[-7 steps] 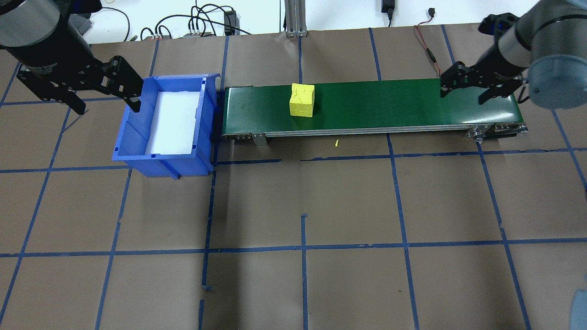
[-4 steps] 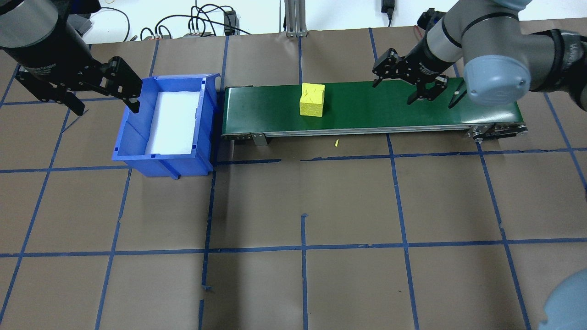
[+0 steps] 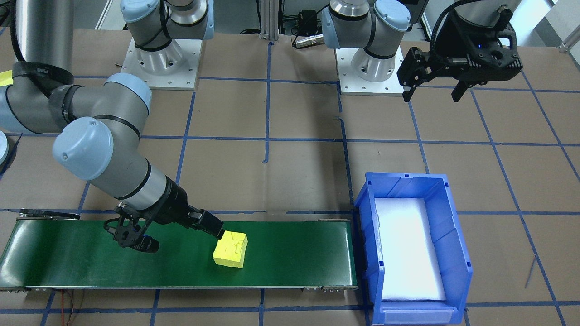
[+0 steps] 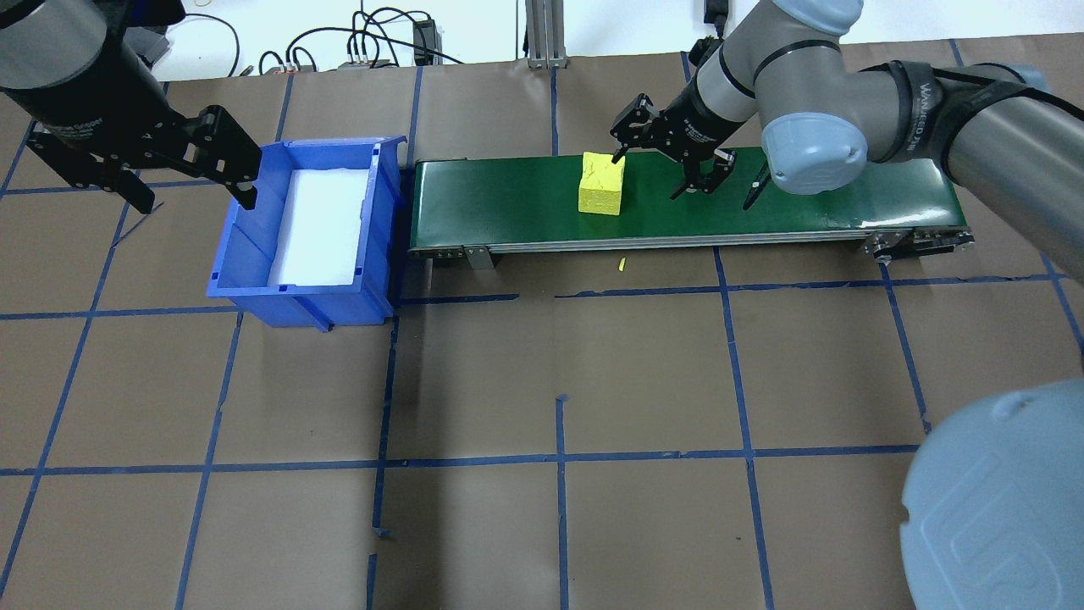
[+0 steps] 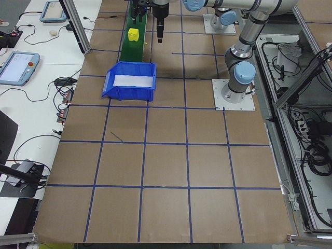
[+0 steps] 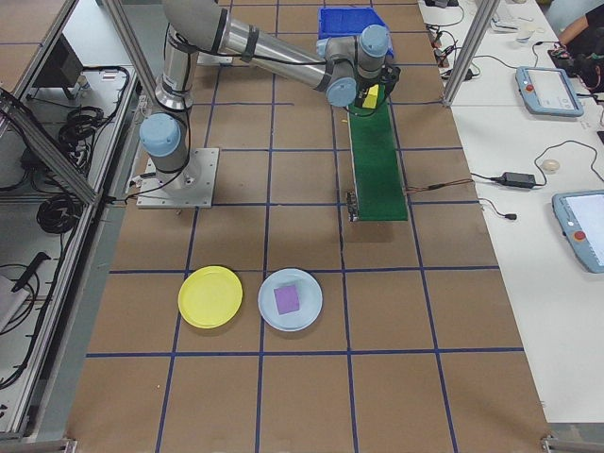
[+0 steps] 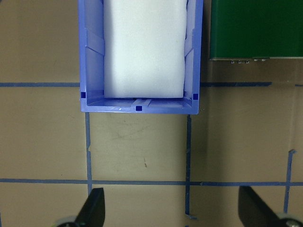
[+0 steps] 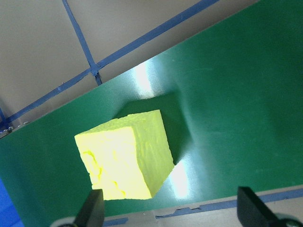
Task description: Move block left to right into plate
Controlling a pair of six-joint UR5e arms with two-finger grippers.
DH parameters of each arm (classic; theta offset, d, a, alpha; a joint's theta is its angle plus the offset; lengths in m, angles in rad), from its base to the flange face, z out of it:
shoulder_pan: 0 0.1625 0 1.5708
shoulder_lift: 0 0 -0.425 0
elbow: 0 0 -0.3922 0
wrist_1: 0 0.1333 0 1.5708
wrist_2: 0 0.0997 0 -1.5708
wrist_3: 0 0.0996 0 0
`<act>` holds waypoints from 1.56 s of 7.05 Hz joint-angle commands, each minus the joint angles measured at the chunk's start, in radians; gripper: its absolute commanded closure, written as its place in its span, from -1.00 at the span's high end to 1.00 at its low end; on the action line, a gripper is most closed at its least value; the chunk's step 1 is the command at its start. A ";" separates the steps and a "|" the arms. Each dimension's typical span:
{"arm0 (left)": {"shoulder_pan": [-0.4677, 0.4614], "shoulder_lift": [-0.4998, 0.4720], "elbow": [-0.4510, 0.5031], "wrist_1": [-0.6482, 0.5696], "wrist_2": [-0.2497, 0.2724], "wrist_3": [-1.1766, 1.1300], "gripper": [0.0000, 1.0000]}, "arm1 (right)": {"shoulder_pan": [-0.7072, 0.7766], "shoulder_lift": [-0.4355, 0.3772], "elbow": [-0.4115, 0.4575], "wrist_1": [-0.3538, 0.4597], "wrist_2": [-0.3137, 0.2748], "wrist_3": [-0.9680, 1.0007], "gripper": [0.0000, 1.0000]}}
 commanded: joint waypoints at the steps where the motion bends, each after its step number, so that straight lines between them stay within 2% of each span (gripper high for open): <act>1: 0.000 0.000 -0.002 0.001 0.000 0.002 1.00 | 0.007 0.044 -0.006 -0.054 0.008 0.009 1.00; 3: 0.000 0.000 -0.004 0.001 0.000 0.007 1.00 | 0.005 0.062 0.003 -0.058 -0.001 -0.007 0.98; 4: 0.000 0.000 -0.005 0.001 0.000 0.010 1.00 | 0.005 0.081 0.006 -0.060 -0.019 -0.040 0.68; 5: 0.000 0.000 -0.007 0.001 0.000 0.010 1.00 | 0.005 0.082 0.006 -0.058 -0.097 -0.113 0.12; 6: 0.000 0.000 -0.005 0.001 0.000 0.010 1.00 | 0.001 0.081 -0.014 -0.054 -0.145 -0.219 -0.23; 7: 0.000 0.002 -0.005 0.001 0.000 0.010 1.00 | -0.018 0.049 -0.010 -0.043 -0.257 -0.344 -0.26; 8: 0.000 0.002 -0.007 0.001 0.000 0.010 1.00 | -0.027 -0.017 0.015 -0.028 -0.417 -0.478 -0.27; 9: 0.000 0.000 -0.007 0.001 0.000 0.010 1.00 | -0.070 -0.052 0.047 0.010 -0.511 -0.582 -0.28; 10: 0.000 0.002 -0.007 0.001 0.000 0.009 1.00 | -0.160 -0.095 0.079 0.079 -0.545 -0.650 -0.29; 11: 0.000 0.000 -0.007 0.001 0.000 0.008 1.00 | -0.271 -0.150 0.126 0.101 -0.565 -0.722 -0.30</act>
